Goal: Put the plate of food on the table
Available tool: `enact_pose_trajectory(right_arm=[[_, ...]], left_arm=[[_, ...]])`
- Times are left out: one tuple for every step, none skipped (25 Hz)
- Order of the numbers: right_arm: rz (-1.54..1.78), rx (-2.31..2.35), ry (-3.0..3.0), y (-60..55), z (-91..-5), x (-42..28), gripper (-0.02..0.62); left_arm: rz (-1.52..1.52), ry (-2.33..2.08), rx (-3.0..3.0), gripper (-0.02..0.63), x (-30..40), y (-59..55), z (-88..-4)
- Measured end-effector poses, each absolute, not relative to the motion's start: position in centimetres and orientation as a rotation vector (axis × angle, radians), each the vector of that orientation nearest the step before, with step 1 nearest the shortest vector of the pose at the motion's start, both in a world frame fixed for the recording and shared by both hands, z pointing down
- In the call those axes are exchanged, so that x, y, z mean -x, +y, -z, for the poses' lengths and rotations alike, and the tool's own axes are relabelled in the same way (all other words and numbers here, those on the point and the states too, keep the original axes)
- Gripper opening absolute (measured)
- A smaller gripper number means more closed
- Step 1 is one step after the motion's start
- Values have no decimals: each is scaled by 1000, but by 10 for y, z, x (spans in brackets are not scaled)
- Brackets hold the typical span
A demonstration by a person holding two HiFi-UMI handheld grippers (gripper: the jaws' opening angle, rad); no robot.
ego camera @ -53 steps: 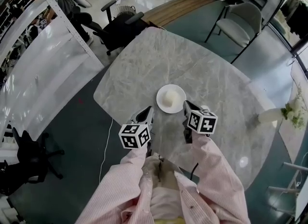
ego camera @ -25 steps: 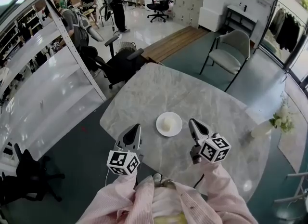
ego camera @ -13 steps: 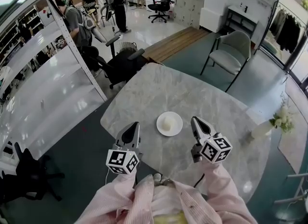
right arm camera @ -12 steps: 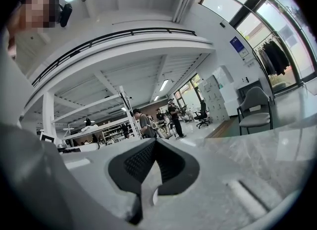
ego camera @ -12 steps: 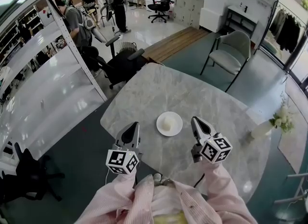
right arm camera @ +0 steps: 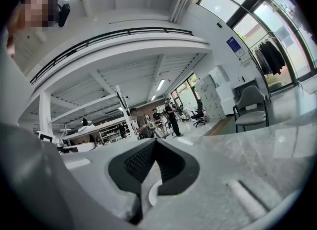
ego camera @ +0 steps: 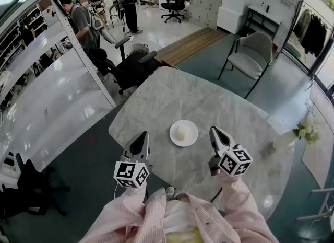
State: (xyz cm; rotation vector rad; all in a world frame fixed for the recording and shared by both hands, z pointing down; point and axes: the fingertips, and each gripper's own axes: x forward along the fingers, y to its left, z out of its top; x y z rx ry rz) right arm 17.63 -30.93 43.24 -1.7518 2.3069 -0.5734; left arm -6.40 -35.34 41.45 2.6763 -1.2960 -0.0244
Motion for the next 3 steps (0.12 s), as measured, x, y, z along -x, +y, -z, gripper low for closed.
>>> enact_pose_trajectory(right_arm=[[574, 1754, 2306, -310, -433, -177, 5], [575, 1756, 2305, -310, -434, -178, 5], [576, 1758, 2305, -311, -434, -178, 5]], left_arm=[[21, -1297, -2672, -9, 64, -354, -415], [17, -1298, -2667, -9, 64, -355, -416], [13, -1300, -2663, -9, 64, -356, -416]])
